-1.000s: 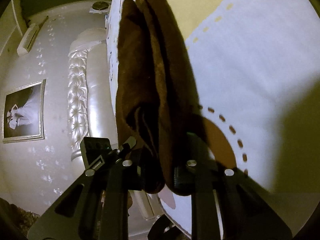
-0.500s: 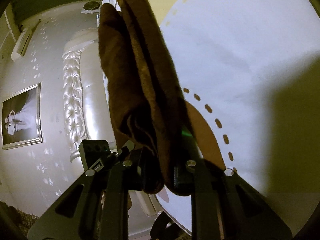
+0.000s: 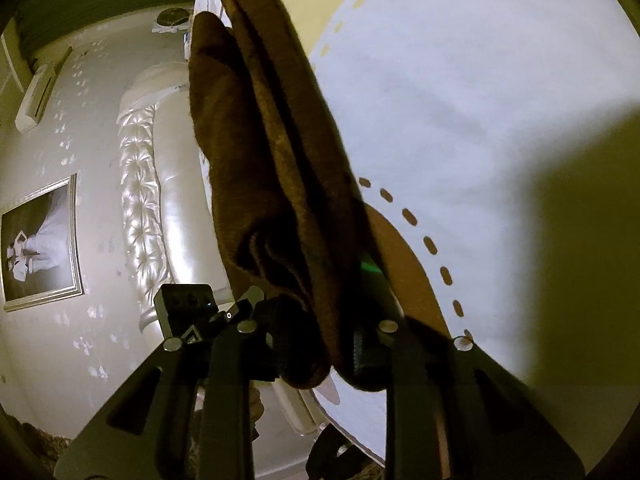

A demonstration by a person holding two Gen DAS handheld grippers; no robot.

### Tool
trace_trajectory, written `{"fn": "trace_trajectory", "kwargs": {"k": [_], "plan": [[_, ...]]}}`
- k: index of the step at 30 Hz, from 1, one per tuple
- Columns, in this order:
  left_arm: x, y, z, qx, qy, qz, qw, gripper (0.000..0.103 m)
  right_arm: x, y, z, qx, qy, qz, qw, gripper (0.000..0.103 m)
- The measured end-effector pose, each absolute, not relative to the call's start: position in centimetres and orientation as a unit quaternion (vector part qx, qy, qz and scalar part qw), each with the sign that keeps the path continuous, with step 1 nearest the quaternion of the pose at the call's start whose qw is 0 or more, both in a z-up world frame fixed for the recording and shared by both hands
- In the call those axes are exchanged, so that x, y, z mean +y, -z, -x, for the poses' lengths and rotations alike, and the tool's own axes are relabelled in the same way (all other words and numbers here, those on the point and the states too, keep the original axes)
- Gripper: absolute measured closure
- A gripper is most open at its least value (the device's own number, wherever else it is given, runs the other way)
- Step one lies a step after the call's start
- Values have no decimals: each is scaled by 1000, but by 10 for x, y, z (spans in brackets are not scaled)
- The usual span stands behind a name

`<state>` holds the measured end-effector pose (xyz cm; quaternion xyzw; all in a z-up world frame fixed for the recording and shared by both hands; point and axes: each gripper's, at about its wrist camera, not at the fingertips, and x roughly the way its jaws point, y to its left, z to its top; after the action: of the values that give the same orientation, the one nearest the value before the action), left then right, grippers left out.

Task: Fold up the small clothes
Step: 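Lower the folded sweater onto the sheet with both grippers, then open both grippers and pull them back from the folded sweater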

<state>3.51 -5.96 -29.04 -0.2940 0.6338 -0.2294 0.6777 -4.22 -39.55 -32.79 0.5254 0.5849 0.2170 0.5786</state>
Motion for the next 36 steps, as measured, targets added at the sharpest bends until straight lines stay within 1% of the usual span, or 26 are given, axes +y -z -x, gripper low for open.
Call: {"fn": "trace_trajectory", "kwargs": {"k": [2, 3, 5, 6, 8, 11, 13, 16, 22, 27, 29, 31, 36], "plan": [[-62, 289, -35, 634, 234, 288, 679, 54, -396, 327, 43, 584, -215, -529, 577, 73], [-63, 288, -34, 633, 237, 285, 680, 53, -396, 328, 44, 583, -213, -533, 575, 72], [-66, 286, -33, 632, 239, 277, 683, 46, -398, 328, 45, 581, -212, -539, 572, 63], [-68, 284, -32, 632, 240, 269, 686, 44, -398, 327, 45, 579, -212, -541, 572, 61], [-71, 281, -30, 632, 242, 255, 691, 39, -398, 324, 45, 576, -212, -543, 573, 50], [-75, 277, -27, 634, 240, 234, 697, 33, -398, 320, 46, 575, -208, -541, 577, 41], [-75, 275, -25, 636, 238, 229, 698, 31, -398, 318, 48, 574, -205, -541, 579, 38], [-73, 274, -23, 639, 230, 226, 698, 30, -399, 316, 51, 574, -198, -542, 581, 35], [-70, 273, -20, 645, 207, 223, 701, 28, -401, 312, 60, 576, -184, -542, 584, 32], [-71, 268, -16, 642, 182, 196, 718, 28, -403, 310, 64, 577, -172, -538, 590, 32], [-71, 265, -15, 640, 166, 185, 727, 26, -402, 308, 68, 579, -166, -532, 595, 31], [-69, 261, -13, 635, 149, 175, 737, 25, -400, 305, 71, 582, -159, -525, 600, 29], [-66, 247, -9, 624, 129, 139, 758, 25, -390, 290, 79, 591, -136, -488, 628, 26]]}}
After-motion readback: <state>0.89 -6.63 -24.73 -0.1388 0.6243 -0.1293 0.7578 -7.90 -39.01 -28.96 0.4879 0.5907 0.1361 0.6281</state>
